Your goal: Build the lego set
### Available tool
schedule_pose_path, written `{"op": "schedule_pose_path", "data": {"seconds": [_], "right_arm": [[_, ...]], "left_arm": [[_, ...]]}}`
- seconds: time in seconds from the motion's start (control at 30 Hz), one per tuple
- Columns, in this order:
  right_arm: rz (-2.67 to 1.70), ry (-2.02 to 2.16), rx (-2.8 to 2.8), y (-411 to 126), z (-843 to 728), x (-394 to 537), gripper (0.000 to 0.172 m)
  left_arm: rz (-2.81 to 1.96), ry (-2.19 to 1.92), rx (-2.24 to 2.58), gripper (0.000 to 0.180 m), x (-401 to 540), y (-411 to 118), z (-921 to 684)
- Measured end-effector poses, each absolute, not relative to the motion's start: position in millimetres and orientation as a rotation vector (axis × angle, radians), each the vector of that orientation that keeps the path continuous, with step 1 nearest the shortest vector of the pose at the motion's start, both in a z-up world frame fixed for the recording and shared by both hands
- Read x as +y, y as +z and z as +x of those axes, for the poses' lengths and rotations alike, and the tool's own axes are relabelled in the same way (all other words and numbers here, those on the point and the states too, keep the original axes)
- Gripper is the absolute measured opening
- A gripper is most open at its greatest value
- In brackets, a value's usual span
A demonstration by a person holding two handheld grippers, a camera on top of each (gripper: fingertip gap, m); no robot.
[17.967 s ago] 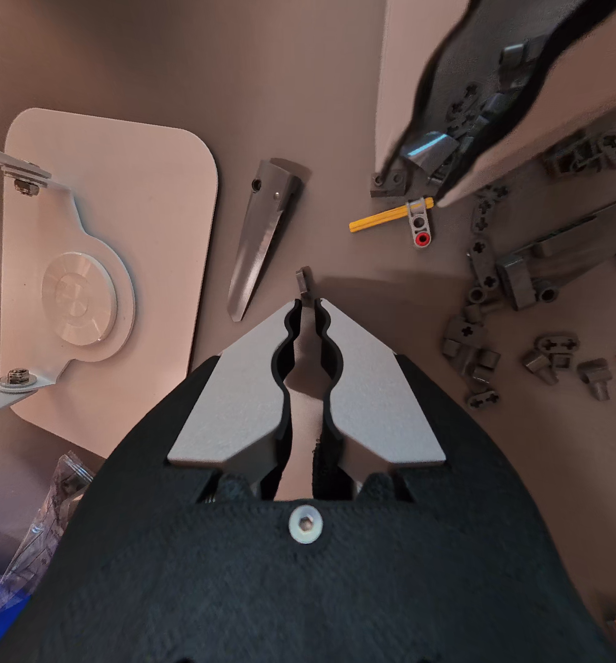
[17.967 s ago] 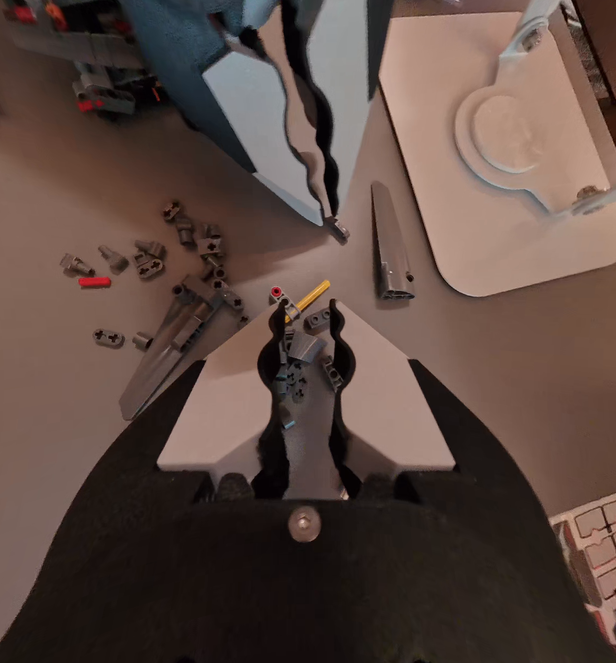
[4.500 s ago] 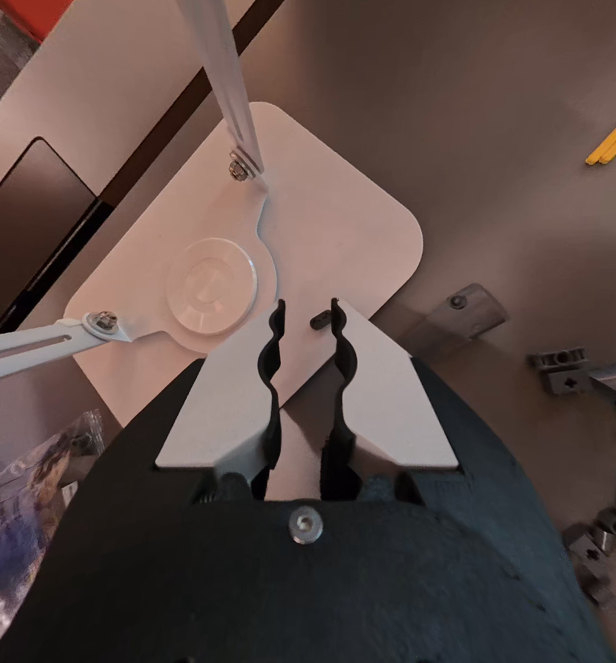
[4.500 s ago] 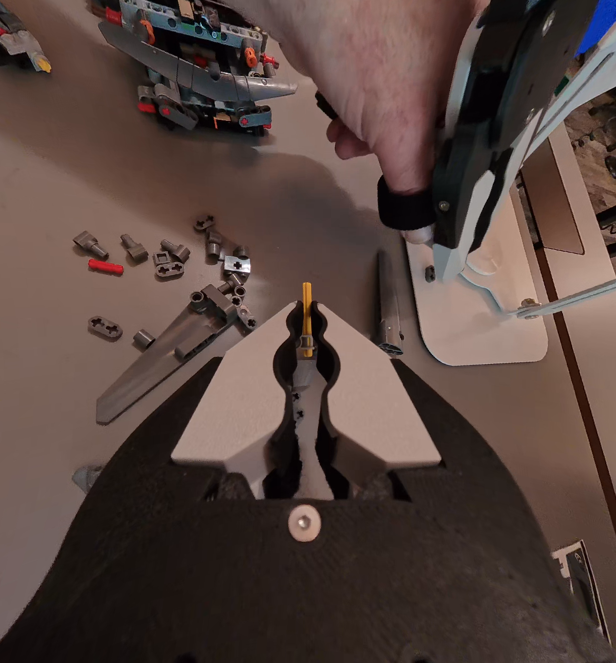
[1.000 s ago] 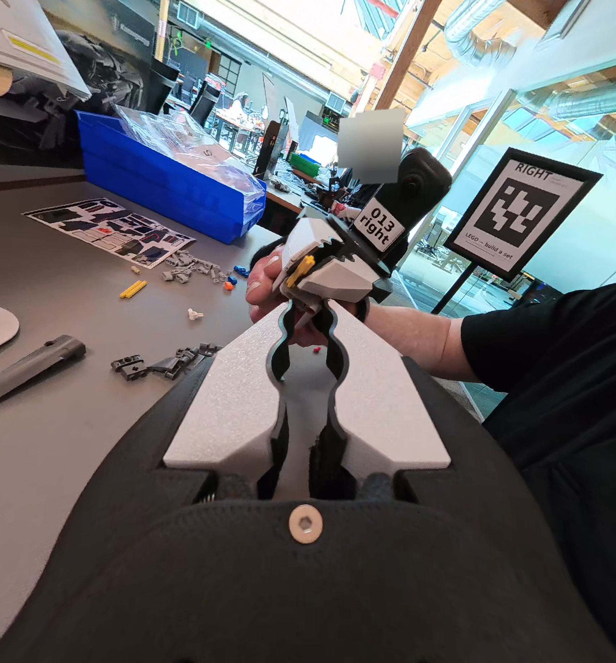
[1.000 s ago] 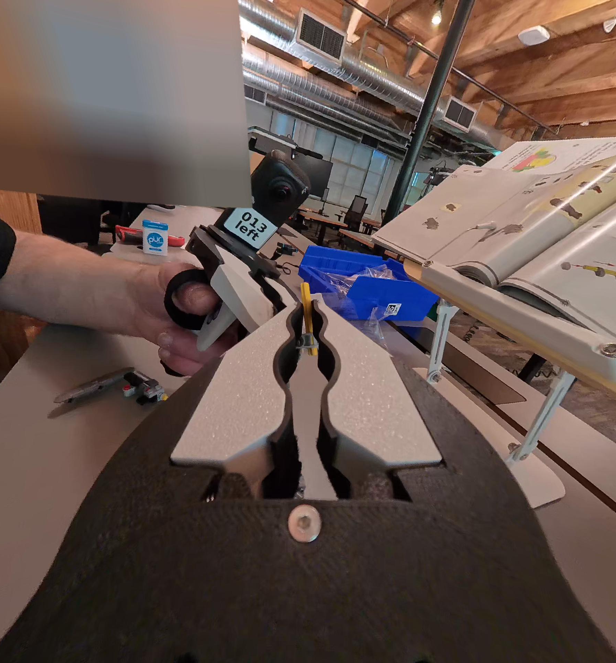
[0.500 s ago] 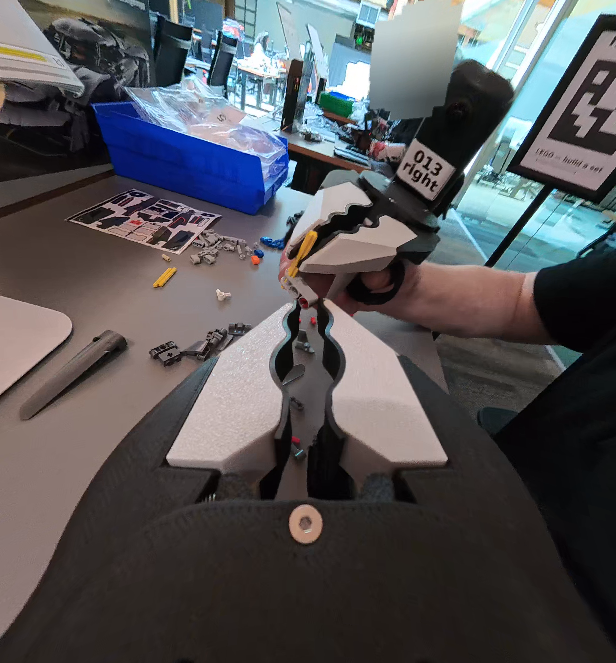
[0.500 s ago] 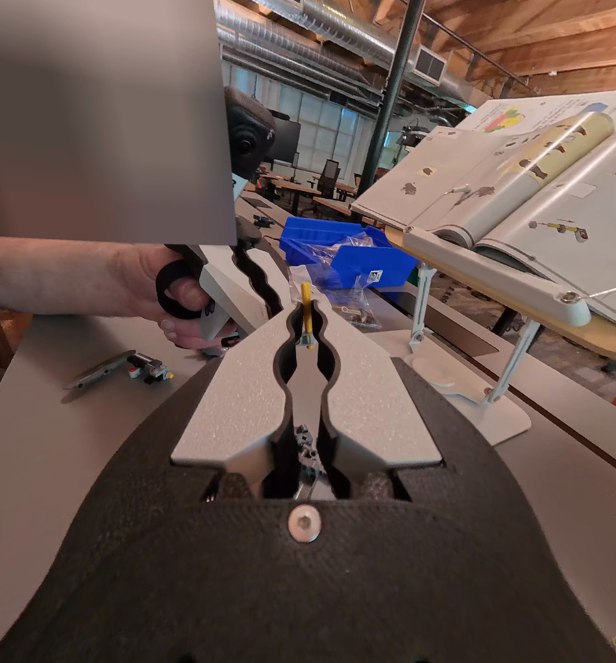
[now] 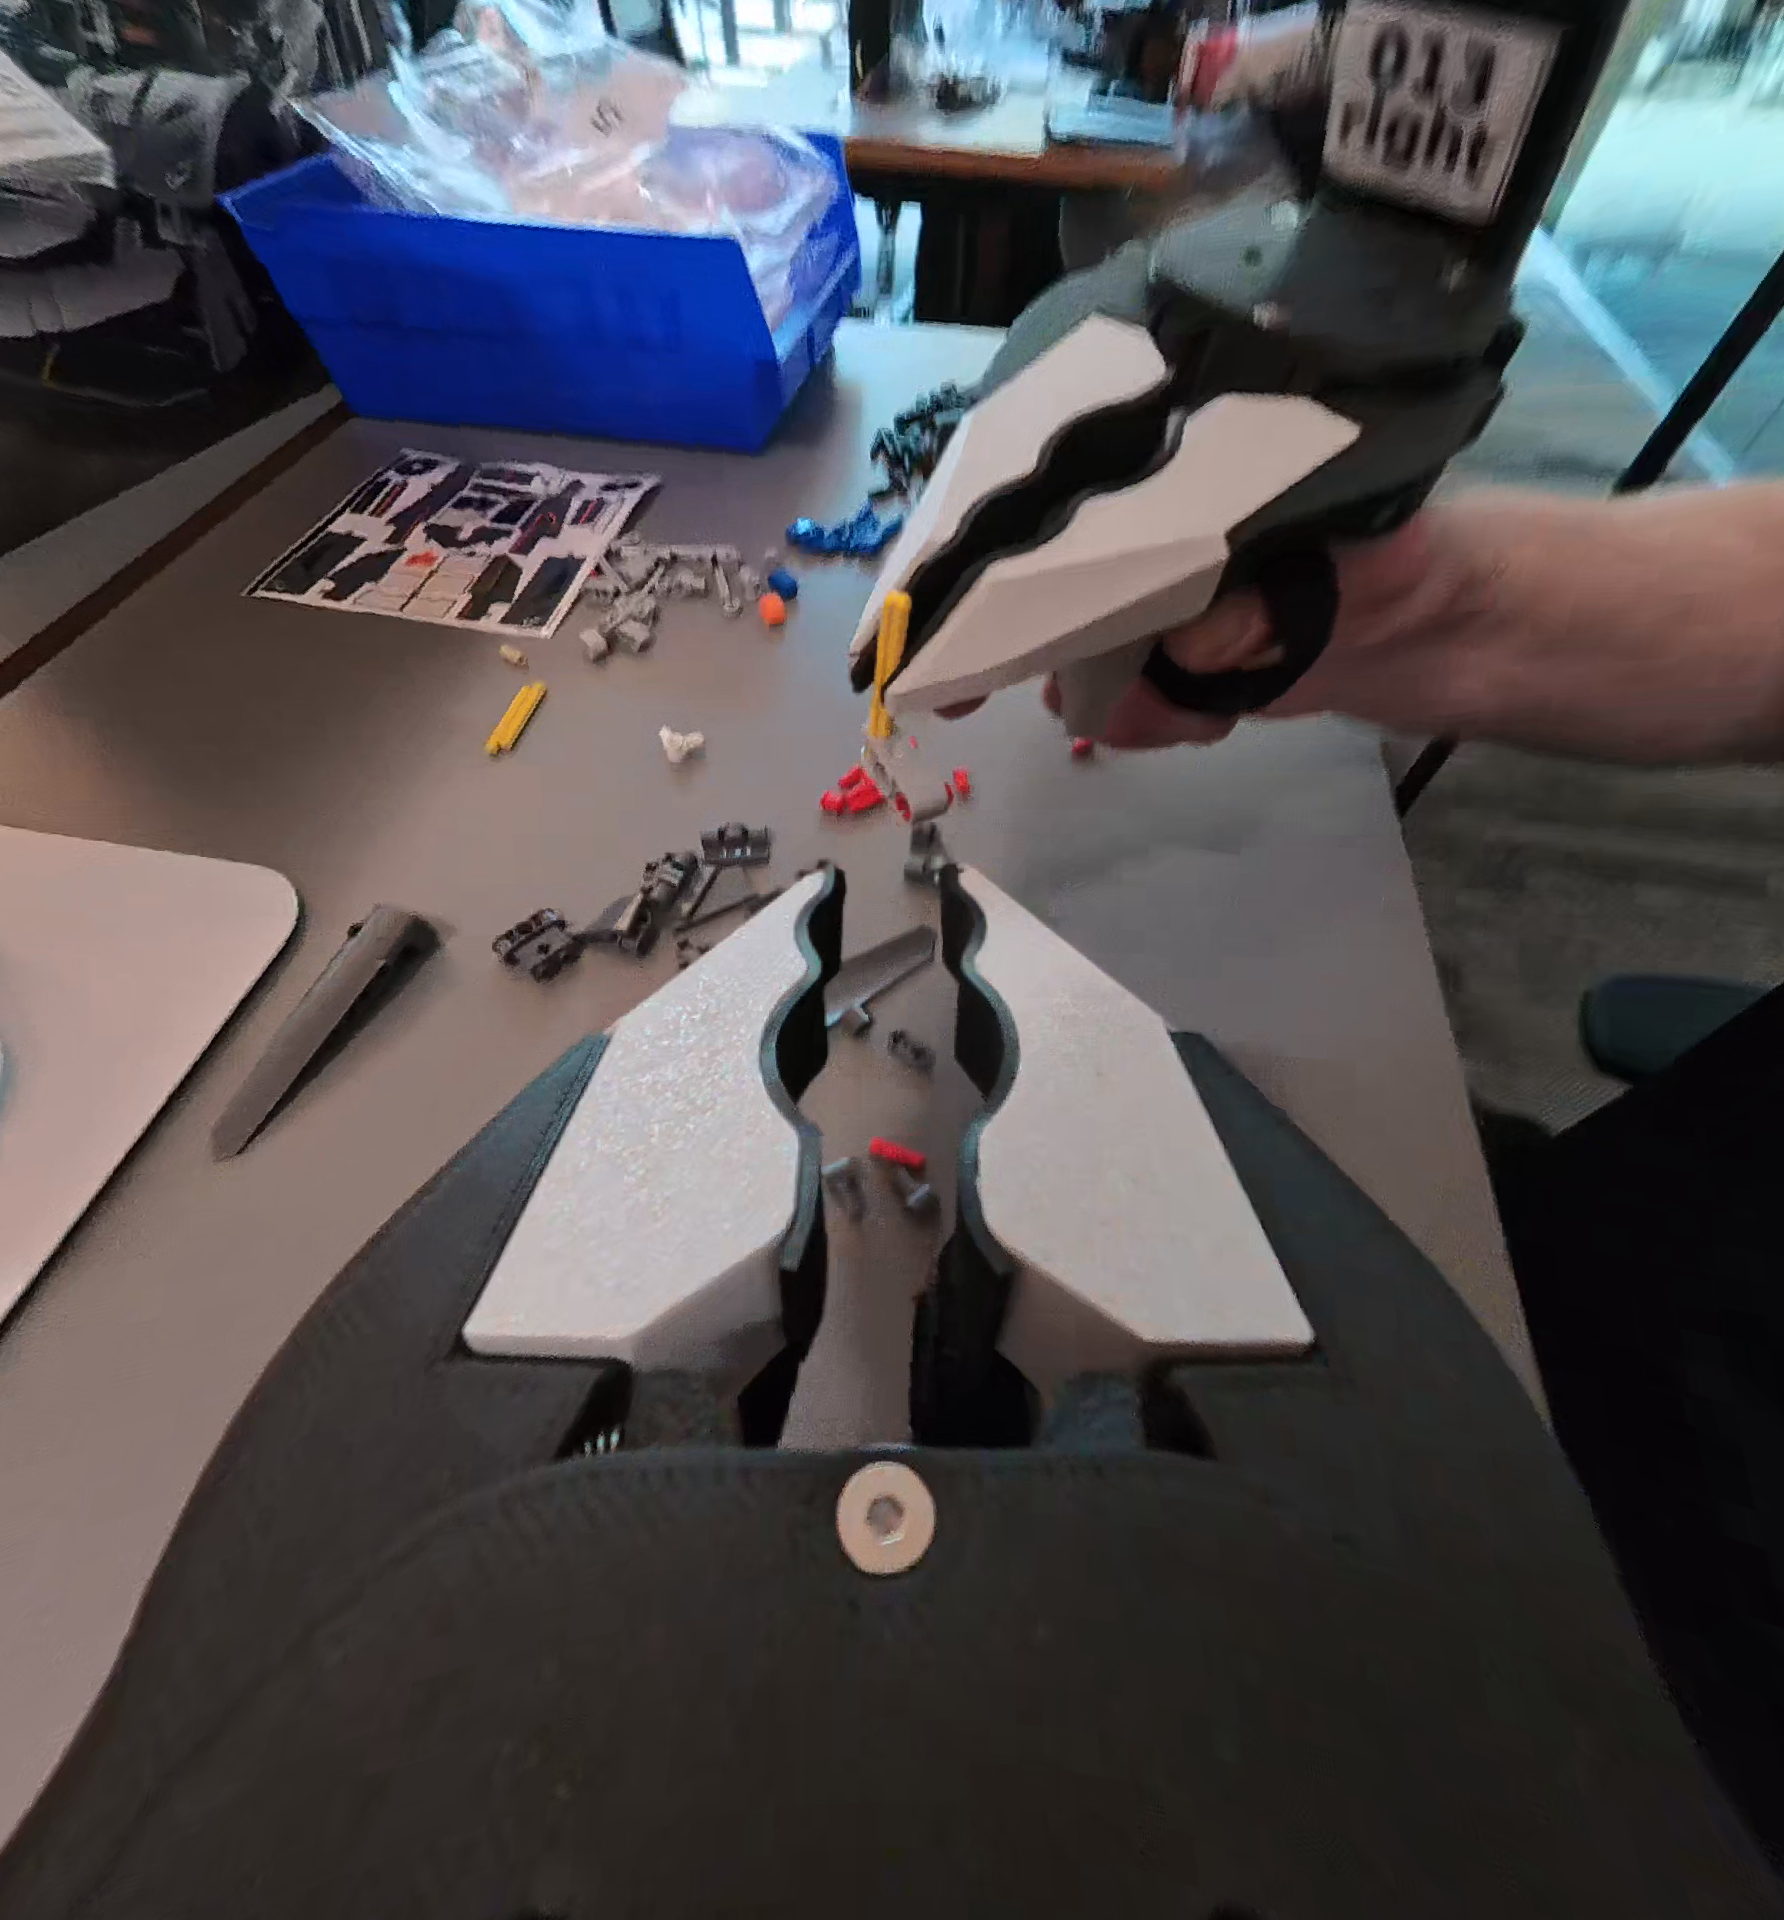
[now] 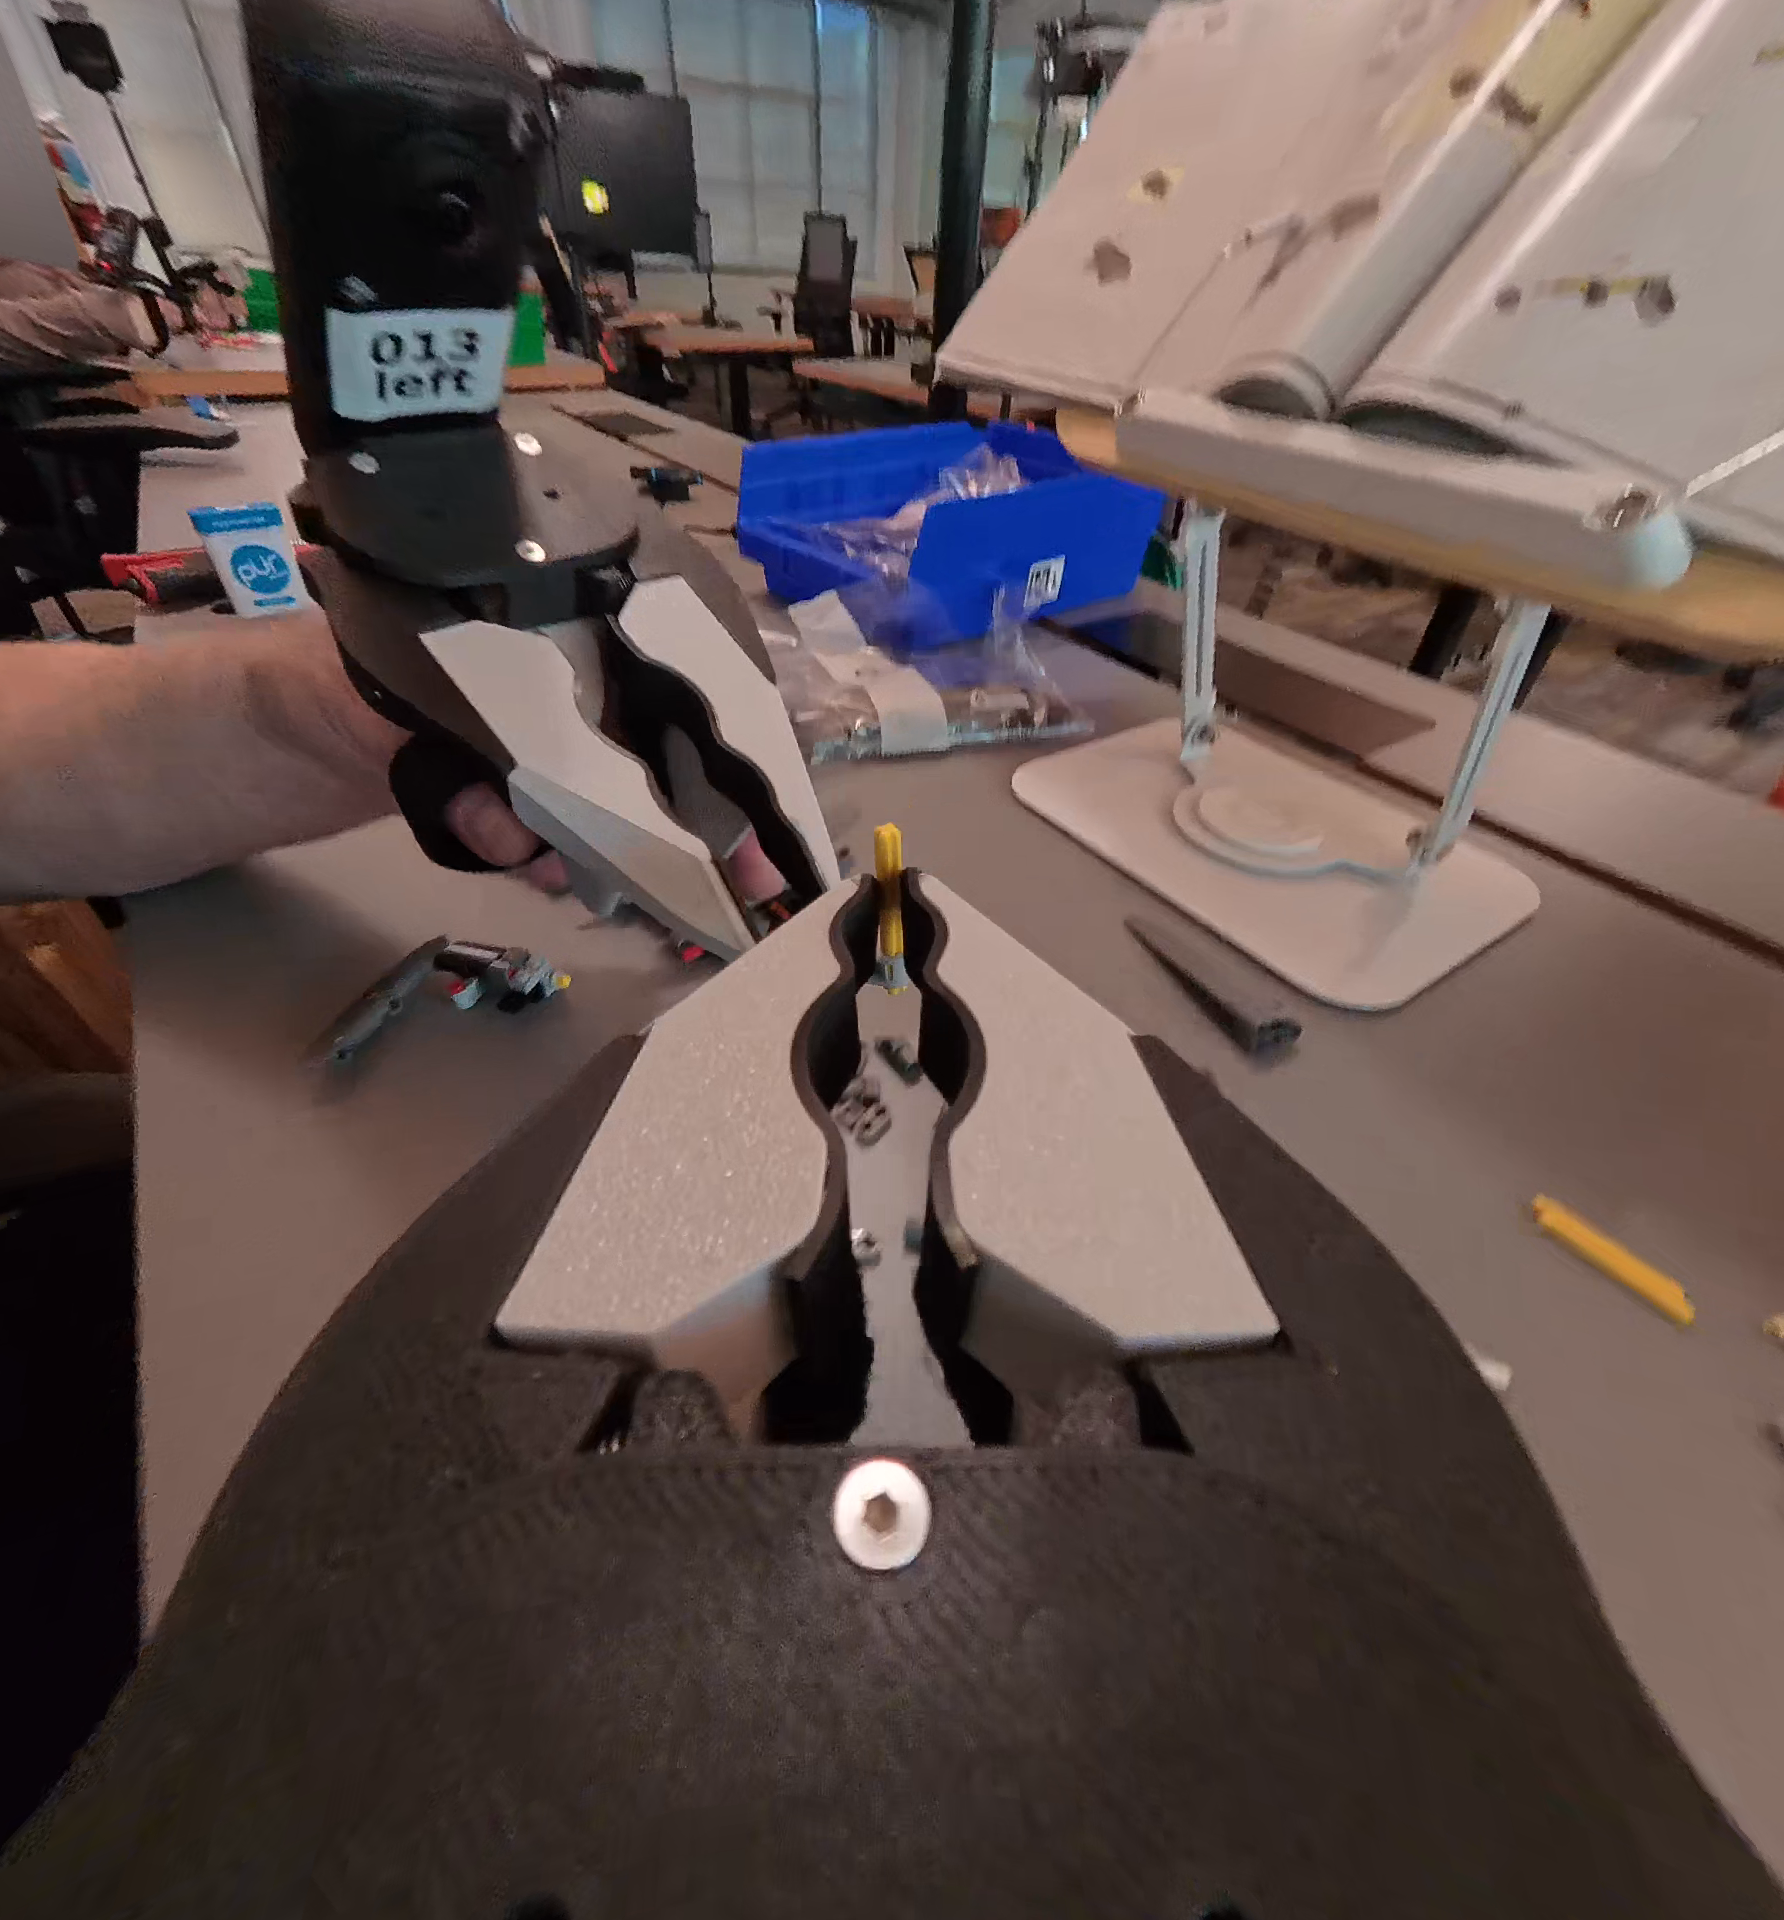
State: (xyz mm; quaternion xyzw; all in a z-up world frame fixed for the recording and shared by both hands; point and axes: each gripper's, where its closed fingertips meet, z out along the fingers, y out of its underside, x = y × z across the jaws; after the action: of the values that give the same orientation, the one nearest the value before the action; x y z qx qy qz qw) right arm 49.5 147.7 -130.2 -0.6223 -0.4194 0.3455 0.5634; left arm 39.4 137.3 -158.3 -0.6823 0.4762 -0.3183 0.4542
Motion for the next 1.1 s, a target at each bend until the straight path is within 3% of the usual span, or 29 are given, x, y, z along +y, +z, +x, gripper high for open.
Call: {"op": "schedule_pose_path", "data": {"seconds": [0.47,1.1], "right_arm": [[-1.826,0.376,-1.202,-242.9,59.1,119.8,0.002],[-1.875,0.32,-1.176,-249.4,83.1,113.2,0.01]], "left_arm": [[-1.565,-0.417,1.7,0.013,81.4,-229.2,43.7],[-1.613,-0.315,1.699,0.014,89.6,-243.6,49.9]]}}
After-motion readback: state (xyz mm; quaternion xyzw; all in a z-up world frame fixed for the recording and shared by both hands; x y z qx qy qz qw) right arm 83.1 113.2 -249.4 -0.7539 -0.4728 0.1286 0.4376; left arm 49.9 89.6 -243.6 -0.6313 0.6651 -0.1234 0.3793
